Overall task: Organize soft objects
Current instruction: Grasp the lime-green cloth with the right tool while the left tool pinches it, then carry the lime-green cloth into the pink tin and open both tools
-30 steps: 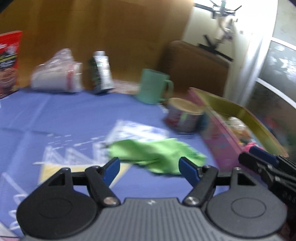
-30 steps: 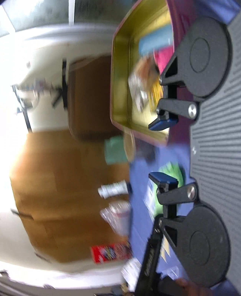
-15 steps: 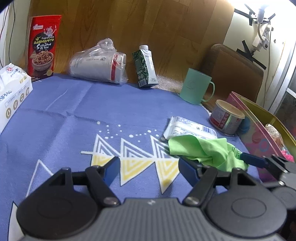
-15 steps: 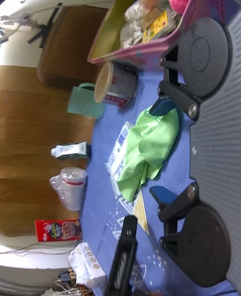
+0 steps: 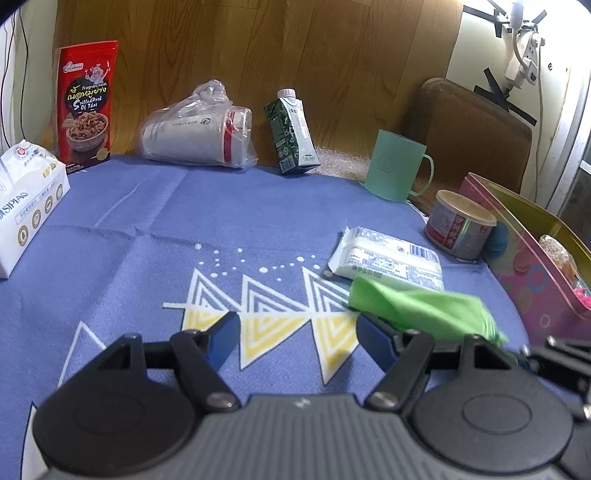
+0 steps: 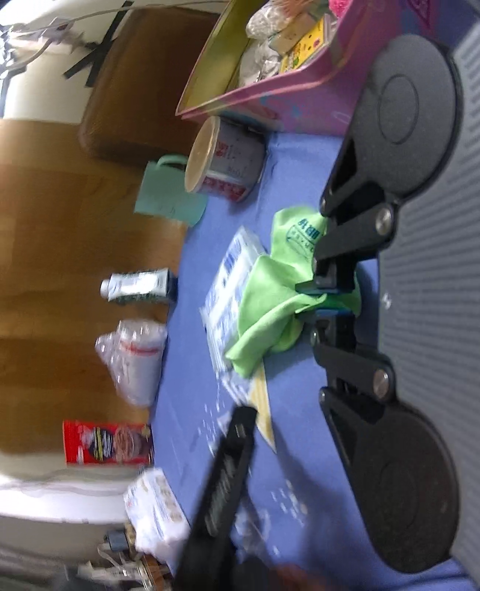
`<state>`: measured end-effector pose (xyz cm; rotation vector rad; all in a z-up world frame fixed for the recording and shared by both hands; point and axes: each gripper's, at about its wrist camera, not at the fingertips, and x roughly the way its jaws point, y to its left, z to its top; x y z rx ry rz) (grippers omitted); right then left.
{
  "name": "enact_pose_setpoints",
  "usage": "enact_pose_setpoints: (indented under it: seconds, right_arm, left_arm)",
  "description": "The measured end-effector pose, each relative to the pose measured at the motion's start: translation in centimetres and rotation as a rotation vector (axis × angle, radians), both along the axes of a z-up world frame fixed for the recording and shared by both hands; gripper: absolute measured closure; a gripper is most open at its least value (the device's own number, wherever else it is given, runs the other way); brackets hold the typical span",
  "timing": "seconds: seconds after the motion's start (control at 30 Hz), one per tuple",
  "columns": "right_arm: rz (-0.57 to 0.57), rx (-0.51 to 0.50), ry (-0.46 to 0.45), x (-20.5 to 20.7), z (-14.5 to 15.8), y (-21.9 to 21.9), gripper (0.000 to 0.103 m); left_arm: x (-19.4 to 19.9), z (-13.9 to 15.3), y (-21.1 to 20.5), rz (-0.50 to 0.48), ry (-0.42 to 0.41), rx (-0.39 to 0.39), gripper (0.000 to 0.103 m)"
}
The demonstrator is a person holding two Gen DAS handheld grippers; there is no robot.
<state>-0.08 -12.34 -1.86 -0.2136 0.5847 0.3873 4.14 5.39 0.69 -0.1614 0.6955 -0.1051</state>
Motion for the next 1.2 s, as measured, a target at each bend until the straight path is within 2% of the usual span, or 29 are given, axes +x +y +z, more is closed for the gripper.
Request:
enact_pose_setpoints:
  seconds: [0.23, 0.37, 0.43, 0.5, 0.53, 0.63, 0.8, 0.9, 1.0, 1.13, 1.2]
  right_arm:
    - [0.109, -0.003, -0.036, -3.4, 0.4, 0.9, 0.093]
    - [0.113, -0.029, -0.047, -3.4, 0.1, 1.1, 0.090]
    - [0.105, -0.015, -0.033, -3.1, 0.1, 0.7, 0.078]
    - [0.086, -0.004, -0.043, -3.2, 0.3, 0.3, 0.042]
    - [0.078, 0.003, -0.052, -3.3, 0.4, 0.1, 0.039]
    - [0.066, 0.013, -0.042, -3.1, 0.4, -0.5, 0.037]
    - [0.050, 0.048, 0.017, -2.4, 0.0, -1.0, 0.032]
    - [0.059, 0.052, 0.041, -2.3, -0.2, -0.9, 0.032]
    - [0.062, 0.055, 0.053, -2.2, -0.3, -0.9, 0.031]
    - [0.062, 0.063, 0.066, -2.2, -0.4, -1.1, 0.031]
    - [0.065, 0.058, 0.065, -2.2, -0.4, -0.9, 0.031]
  left_arm:
    - [0.0, -0.1, -0.4, 0.004, 0.000, 0.020, 0.029]
    - [-0.2, -0.1, -0.4, 0.007, -0.001, 0.018, 0.029]
    - [-0.2, 0.0, -0.1, 0.004, 0.004, -0.004, 0.028]
    - [-0.3, 0.2, 0.4, 0.003, 0.010, -0.037, 0.025]
    - [-0.4, 0.3, 0.5, 0.001, 0.013, -0.053, 0.024]
    - [-0.7, 0.7, 0.6, -0.019, 0.017, -0.095, 0.020]
    - [-1.7, 1.8, 0.0, -0.070, -0.011, -0.106, 0.008]
    - [-2.2, 2.3, -0.5, -0.134, -0.013, -0.143, 0.003]
    - [-2.6, 2.3, -1.1, -0.199, 0.001, -0.166, 0.002]
    - [-2.9, 1.8, -1.6, -0.229, 0.029, -0.185, 0.002]
    - [-2.8, 1.5, -1.8, -0.233, 0.042, -0.199, 0.007]
